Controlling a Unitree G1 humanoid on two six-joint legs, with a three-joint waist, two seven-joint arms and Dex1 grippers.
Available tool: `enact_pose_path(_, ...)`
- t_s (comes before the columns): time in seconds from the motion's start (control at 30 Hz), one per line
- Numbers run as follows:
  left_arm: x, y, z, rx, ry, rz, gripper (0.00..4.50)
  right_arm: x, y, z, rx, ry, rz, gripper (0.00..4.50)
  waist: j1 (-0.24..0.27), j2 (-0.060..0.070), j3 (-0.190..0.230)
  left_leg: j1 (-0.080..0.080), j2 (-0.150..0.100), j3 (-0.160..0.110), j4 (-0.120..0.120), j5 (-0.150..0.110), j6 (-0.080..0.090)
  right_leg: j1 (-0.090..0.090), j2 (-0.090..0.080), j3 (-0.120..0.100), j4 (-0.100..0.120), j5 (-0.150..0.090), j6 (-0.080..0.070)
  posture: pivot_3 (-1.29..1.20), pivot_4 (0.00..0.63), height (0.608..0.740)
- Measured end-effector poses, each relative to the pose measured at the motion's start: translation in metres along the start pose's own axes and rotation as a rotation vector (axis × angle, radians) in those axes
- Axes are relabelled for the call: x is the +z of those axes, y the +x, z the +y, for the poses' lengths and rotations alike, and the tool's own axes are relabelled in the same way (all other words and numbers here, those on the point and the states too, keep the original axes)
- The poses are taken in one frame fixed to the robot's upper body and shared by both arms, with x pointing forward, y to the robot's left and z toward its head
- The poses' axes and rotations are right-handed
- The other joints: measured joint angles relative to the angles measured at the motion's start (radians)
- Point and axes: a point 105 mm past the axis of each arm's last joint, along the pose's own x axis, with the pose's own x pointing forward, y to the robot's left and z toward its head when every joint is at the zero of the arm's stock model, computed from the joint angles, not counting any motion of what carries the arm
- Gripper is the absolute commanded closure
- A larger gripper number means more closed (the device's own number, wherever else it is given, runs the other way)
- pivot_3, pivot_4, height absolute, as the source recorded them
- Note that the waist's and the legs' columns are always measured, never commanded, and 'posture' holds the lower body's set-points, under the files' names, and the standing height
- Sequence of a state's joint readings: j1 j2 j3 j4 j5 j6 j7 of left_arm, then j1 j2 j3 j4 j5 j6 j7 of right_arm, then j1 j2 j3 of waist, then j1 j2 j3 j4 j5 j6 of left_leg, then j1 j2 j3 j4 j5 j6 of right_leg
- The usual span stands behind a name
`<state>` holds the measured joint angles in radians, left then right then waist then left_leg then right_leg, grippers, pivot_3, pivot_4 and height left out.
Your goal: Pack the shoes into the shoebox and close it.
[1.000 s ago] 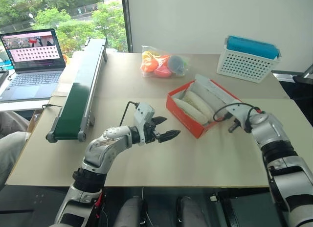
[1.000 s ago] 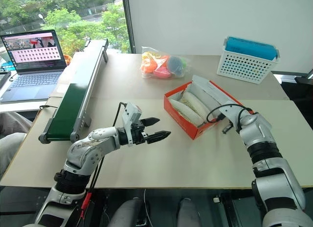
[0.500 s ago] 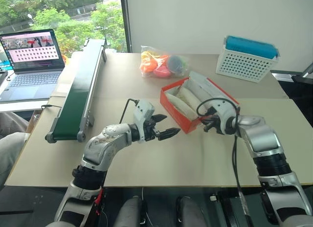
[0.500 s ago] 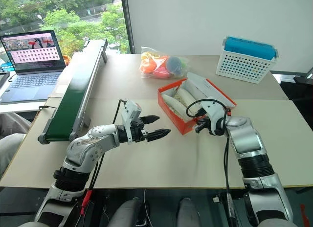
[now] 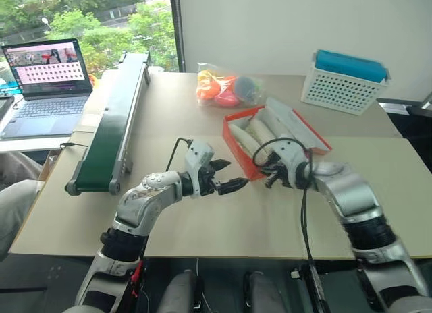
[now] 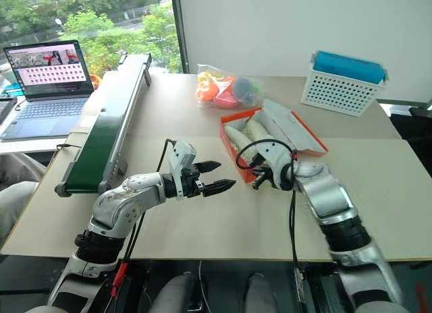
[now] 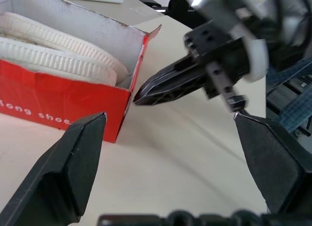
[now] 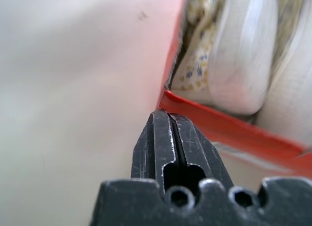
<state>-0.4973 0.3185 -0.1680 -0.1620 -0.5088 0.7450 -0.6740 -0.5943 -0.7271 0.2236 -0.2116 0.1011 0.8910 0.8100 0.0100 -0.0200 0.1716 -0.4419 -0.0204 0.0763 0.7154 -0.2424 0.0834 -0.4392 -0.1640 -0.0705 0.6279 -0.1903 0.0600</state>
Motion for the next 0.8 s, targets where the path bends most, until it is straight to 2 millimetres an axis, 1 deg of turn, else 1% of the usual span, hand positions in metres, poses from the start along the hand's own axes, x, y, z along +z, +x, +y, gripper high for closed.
enact_pose_path(0.07, 0.000, -0.001, 0.001, 0.005, 0.002, 0.003, 0.00, 0.002, -0.023, -0.009, 0.018, -0.113, 0.031, 3.91, 0.003, 0.000, 0.000, 0.000, 0.000, 0.000, 0.000, -0.001, 0.001, 0.001, 0.000, 0.000, -0.001, 0.000, 0.000, 0.00, 0.150, 0.699)
enact_pose_path(0.1, 0.000, -0.001, 0.001, 0.006, 0.002, 0.003, 0.00, 0.004, -0.030, -0.011, 0.036, -0.134, 0.038, 3.74, 0.002, 0.000, 0.000, 0.000, 0.001, 0.000, 0.000, -0.001, 0.001, 0.001, 0.000, 0.000, -0.001, 0.000, 0.000, 0.00, 0.150, 0.699)
enact_pose_path(0.13, 0.000, -0.001, 0.001, 0.005, 0.001, 0.002, 0.00, 0.006, -0.035, -0.009, 0.069, -0.150, 0.038, 3.41, 0.001, 0.000, 0.000, 0.000, 0.001, 0.000, 0.000, -0.002, 0.003, 0.001, 0.000, 0.000, -0.001, 0.000, 0.000, 0.00, 0.150, 0.699)
enact_pose_path(0.17, 0.000, 0.000, 0.000, 0.002, 0.000, 0.000, 0.00, 0.007, -0.037, -0.007, 0.100, -0.167, 0.033, 3.00, -0.002, 0.000, 0.000, 0.000, 0.002, 0.000, 0.000, -0.003, 0.005, 0.001, 0.001, 0.000, -0.001, 0.000, 0.000, 0.00, 0.150, 0.699)
enact_pose_path(0.23, 0.000, 0.001, -0.001, 0.000, -0.002, -0.003, 0.00, 0.010, -0.034, -0.005, 0.147, -0.222, 0.020, 2.37, -0.006, 0.000, 0.000, 0.001, 0.002, 0.000, 0.000, -0.003, 0.005, 0.000, 0.001, 0.000, -0.001, 0.000, 0.000, 0.00, 0.150, 0.699)
enact_pose_path(0.3, 0.000, 0.002, -0.002, -0.003, -0.006, -0.005, 0.00, 0.006, -0.027, -0.011, 0.166, -0.322, 0.040, 1.65, -0.006, 0.000, 0.000, 0.001, 0.002, 0.000, 0.000, -0.003, 0.004, 0.001, 0.001, 0.000, 0.000, 0.000, 0.000, 0.00, 0.150, 0.699)
enact_pose_path(0.33, 0.000, 0.002, -0.001, -0.001, -0.006, -0.005, 0.00, 0.003, -0.022, -0.015, 0.171, -0.362, 0.057, 1.65, -0.007, 0.000, 0.000, 0.001, 0.001, 0.000, 0.000, -0.002, 0.004, 0.001, 0.001, 0.000, -0.001, 0.000, 0.000, 0.00, 0.150, 0.699)
enact_pose_path(0.37, 0.000, 0.002, -0.001, 0.001, -0.008, -0.006, 0.00, -0.001, -0.015, -0.021, 0.170, -0.396, 0.076, 1.65, -0.007, 0.000, 0.000, 0.001, 0.001, 0.000, 0.000, 0.001, -0.001, 0.001, 0.001, 0.000, -0.001, 0.000, 0.000, 0.00, 0.150, 0.699)
enact_pose_path(0.5, -0.002, 0.002, -0.001, 0.010, -0.014, -0.007, 0.00, -0.018, 0.004, -0.032, 0.180, -0.476, 0.134, 1.65, -0.007, -0.001, 0.000, 0.001, 0.001, 0.001, -0.001, 0.001, -0.002, 0.000, 0.001, 0.001, -0.001, 0.000, 0.000, 0.00, 0.150, 0.699)
enact_pose_path(0.53, -0.002, 0.002, 0.000, 0.015, -0.016, -0.007, 0.00, -0.019, 0.009, -0.036, 0.179, -0.498, 0.146, 1.65, -0.006, -0.001, 0.000, 0.000, 0.001, 0.001, -0.001, 0.001, -0.002, 0.000, 0.000, 0.000, -0.001, 0.000, 0.000, 0.00, 0.150, 0.699)
enact_pose_path(0.63, -0.006, -0.001, 0.000, 0.029, -0.026, -0.005, 0.00, -0.015, 0.023, -0.045, 0.175, -0.554, 0.147, 1.65, -0.013, -0.001, 0.001, 0.001, 0.001, 0.001, 0.000, 0.001, -0.002, 0.001, 0.000, 0.001, -0.001, 0.000, 0.000, 0.00, 0.150, 0.699)
enact_pose_path(0.77, -0.008, -0.003, -0.001, 0.041, -0.035, 0.001, 0.00, -0.021, 0.037, -0.049, 0.170, -0.575, 0.160, 1.65, -0.019, -0.001, 0.001, 0.002, 0.002, 0.001, 0.000, 0.002, -0.004, 0.001, 0.001, 0.000, 0.000, 0.001, -0.001, 0.00, 0.150, 0.699)
enact_pose_path(0.8, -0.009, -0.004, -0.002, 0.046, -0.036, -0.001, 0.00, -0.026, 0.042, -0.048, 0.182, -0.572, 0.171, 1.65, -0.020, -0.001, 0.001, 0.002, 0.001, 0.001, 0.000, 0.002, -0.004, 0.001, 0.001, 0.000, 0.000, 0.001, -0.001, 0.00, 0.150, 0.699)
